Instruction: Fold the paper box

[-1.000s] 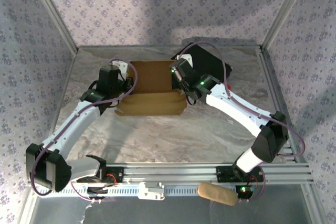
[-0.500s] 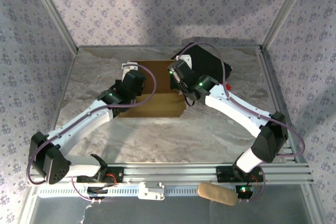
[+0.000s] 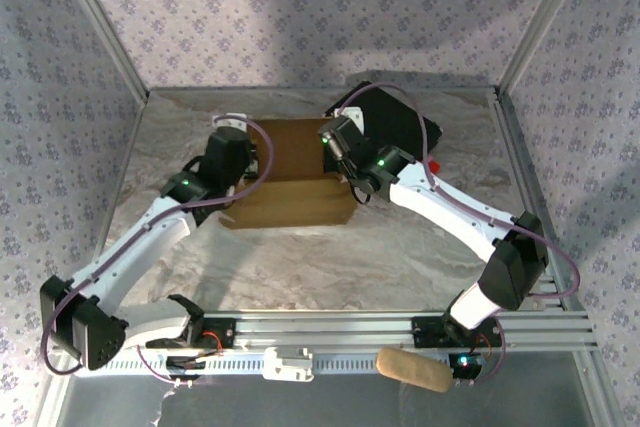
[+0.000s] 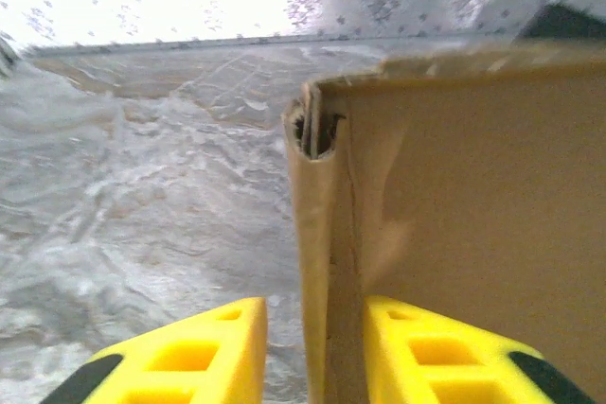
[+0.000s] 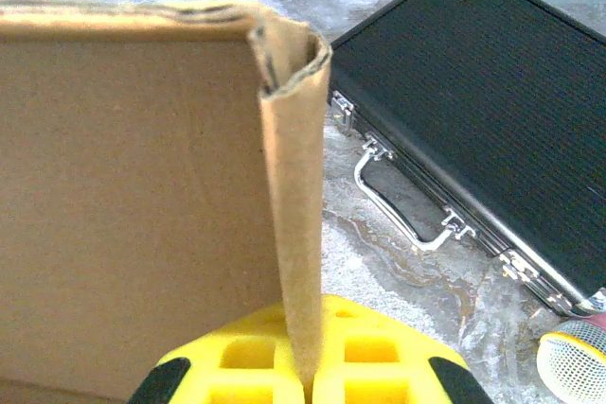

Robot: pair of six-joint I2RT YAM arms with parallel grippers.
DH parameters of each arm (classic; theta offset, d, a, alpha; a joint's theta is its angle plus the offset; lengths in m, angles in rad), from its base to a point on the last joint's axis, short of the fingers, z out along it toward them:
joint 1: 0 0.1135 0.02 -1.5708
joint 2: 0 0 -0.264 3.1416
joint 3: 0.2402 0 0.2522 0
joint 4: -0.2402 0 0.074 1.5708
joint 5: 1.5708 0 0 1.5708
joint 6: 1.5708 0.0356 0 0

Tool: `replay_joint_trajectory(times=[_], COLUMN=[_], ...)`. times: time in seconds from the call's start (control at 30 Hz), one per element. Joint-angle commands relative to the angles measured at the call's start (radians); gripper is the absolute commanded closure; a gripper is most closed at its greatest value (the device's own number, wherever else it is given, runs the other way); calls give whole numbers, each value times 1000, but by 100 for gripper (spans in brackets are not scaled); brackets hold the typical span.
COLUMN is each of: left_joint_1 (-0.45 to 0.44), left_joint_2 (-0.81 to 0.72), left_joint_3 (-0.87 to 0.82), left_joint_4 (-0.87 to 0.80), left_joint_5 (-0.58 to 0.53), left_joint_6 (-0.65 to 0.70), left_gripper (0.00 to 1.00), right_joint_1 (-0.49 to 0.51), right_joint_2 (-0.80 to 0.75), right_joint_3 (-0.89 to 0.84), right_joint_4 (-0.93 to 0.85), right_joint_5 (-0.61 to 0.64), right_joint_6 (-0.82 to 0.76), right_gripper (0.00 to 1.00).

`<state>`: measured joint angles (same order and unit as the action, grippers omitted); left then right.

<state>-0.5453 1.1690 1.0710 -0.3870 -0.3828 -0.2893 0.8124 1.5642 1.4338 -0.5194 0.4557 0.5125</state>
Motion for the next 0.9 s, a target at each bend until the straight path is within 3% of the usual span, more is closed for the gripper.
replay_joint_trajectory(times=[0.0,0.3,0.53,0.6,0.73,0.87], left_joint_1=[54,85,79,72,4,-108], left_joint_2=[-18,-24,-6,4,19,8], left_joint_3=[-4,-18,-42,-42,-18,15], left_joint_4=[38,20,3,-1,-28,-71], left_joint_5=[252,281,167,115,-43,-231], left_joint_6=[20,33,35,33,20,-15], left_gripper=[66,59,63,69,100,100], right_joint_1=[2,2,1,2,1,11], right_joint_2=[-27,-30,-29,-30,-21,10], right_joint_3=[6,10,12,7,6,6], right_joint_4=[9,5,9,14,12,-9], right_joint_5=[-17,-15,-23,-23,0,105], right_joint_6=[3,4,3,0,-10,-25], right_gripper=[100,100,100,100,100,100])
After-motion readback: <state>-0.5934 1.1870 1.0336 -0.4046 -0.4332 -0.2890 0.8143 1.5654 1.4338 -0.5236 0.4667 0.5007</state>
